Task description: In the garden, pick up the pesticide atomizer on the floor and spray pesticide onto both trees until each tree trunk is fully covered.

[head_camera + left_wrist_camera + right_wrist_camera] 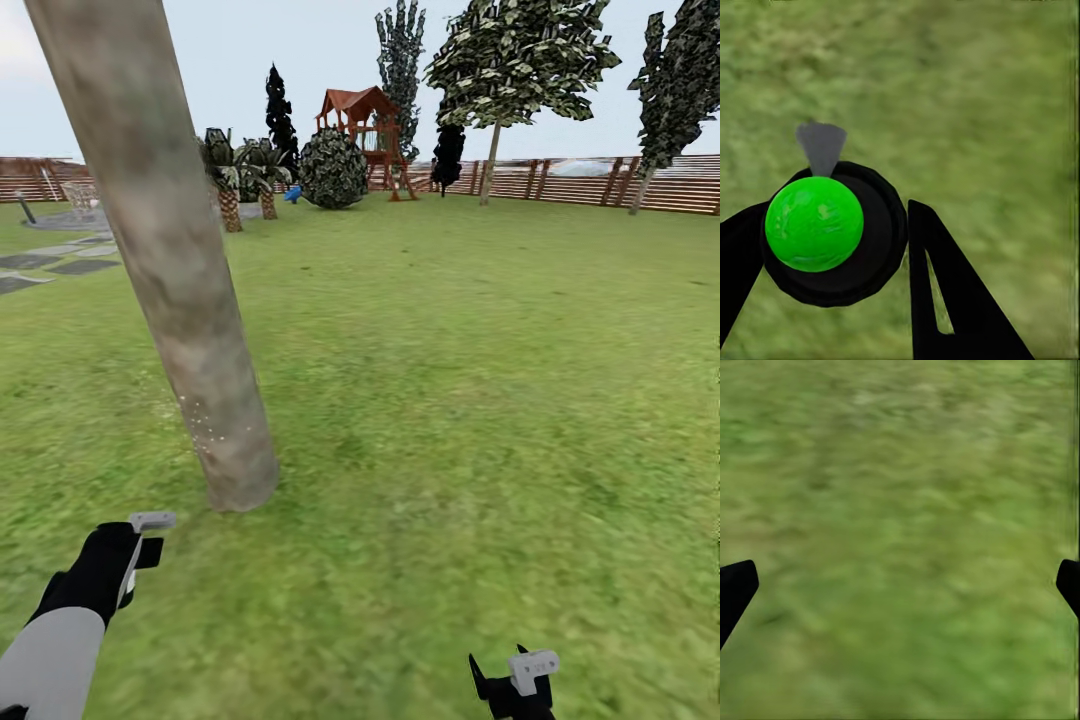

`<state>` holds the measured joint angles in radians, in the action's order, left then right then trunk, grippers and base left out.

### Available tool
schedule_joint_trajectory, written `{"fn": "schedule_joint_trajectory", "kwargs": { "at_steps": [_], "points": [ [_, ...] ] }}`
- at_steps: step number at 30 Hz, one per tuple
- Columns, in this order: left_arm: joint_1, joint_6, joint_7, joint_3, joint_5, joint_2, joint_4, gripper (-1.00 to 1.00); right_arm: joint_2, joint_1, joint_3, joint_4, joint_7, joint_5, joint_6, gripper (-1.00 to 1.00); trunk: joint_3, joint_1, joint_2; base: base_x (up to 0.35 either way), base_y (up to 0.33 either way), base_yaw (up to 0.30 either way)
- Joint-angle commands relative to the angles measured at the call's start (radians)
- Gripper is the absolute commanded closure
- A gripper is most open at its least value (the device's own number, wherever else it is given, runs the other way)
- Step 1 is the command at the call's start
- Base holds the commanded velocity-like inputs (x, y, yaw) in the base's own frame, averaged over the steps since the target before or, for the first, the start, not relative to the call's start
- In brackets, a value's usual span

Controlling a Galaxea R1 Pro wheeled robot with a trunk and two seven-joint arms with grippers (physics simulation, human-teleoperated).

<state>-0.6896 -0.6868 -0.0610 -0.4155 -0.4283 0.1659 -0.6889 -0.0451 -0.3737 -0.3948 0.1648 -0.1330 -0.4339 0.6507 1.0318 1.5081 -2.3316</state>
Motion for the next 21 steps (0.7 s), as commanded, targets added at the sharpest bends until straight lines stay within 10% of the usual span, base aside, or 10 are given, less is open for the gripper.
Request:
{"fn": "schedule_joint_trajectory", "kwargs": {
  "at_steps": [1,21],
  "points": [
    [-0.001,-0.005,-0.006,-0.002,-0.009,-0.001,-0.002,1.0,0.0,-0.001,-0.009,-0.001,-0.008,-0.002,0.003,-1.0,0.001,0.0,0.0,0.071,-0.263,0.0],
    [-0.001,-0.008,-0.008,-0.003,-0.007,-0.002,0.012,1.0,0.001,-0.001,-0.009,-0.001,-0.008,-0.002,0.003,-1.0,0.001,0.0,0.0,0.166,-0.241,0.013]
  ]
}}
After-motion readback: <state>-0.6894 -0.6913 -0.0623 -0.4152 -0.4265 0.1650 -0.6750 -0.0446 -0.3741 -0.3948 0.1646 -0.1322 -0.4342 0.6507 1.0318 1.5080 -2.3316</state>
